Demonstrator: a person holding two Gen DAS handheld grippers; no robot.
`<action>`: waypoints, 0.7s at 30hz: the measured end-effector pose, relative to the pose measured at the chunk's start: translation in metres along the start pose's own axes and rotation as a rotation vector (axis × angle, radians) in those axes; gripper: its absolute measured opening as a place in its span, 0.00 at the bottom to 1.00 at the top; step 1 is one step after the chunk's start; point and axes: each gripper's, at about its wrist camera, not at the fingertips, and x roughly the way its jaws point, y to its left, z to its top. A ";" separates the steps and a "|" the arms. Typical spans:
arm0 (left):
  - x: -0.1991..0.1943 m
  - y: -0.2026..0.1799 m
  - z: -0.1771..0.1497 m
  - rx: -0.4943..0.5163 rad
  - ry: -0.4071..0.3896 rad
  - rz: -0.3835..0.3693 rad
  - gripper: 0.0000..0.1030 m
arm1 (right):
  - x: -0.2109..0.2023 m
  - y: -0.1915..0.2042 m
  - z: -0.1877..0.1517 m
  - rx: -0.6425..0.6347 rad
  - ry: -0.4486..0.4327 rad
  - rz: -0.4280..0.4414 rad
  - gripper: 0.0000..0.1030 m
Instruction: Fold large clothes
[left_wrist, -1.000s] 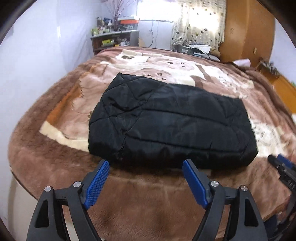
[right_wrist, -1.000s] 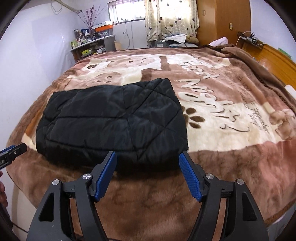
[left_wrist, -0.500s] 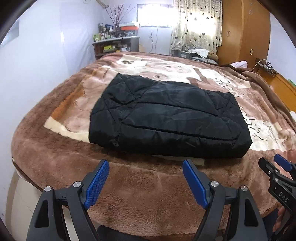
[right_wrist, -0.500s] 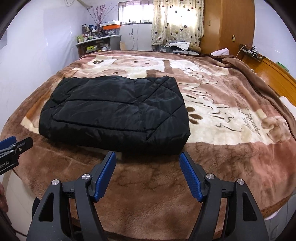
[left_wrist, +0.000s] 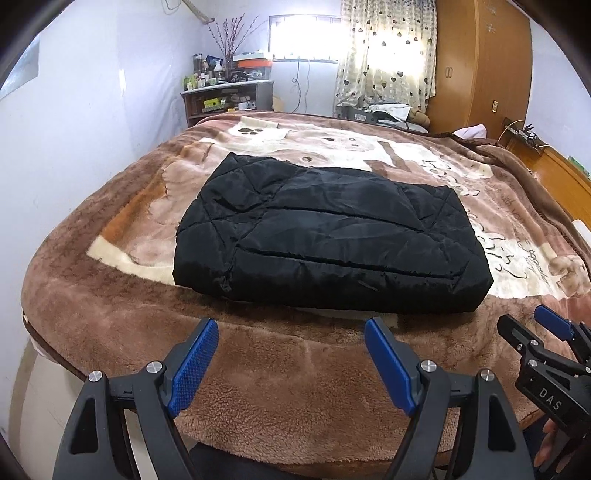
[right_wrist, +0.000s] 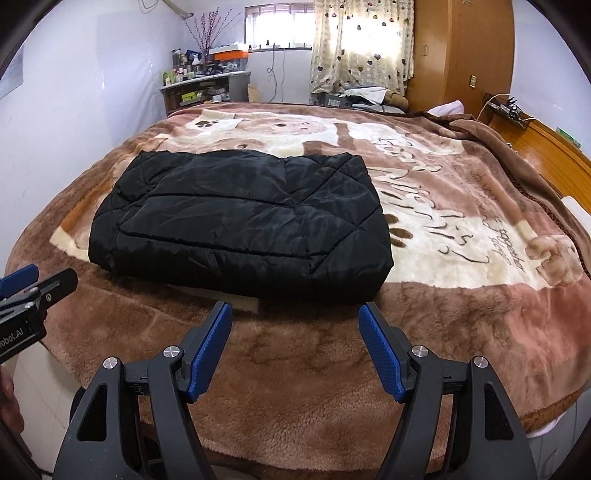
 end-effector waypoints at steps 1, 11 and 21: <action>0.000 0.000 0.000 -0.004 0.000 -0.001 0.79 | 0.000 -0.001 -0.001 0.001 -0.002 -0.001 0.69; -0.005 -0.004 -0.003 0.006 -0.013 -0.001 0.79 | 0.000 -0.001 -0.005 0.013 0.007 0.009 0.69; -0.008 -0.013 -0.003 0.044 -0.023 0.036 0.79 | -0.001 0.000 -0.005 0.016 0.009 0.010 0.69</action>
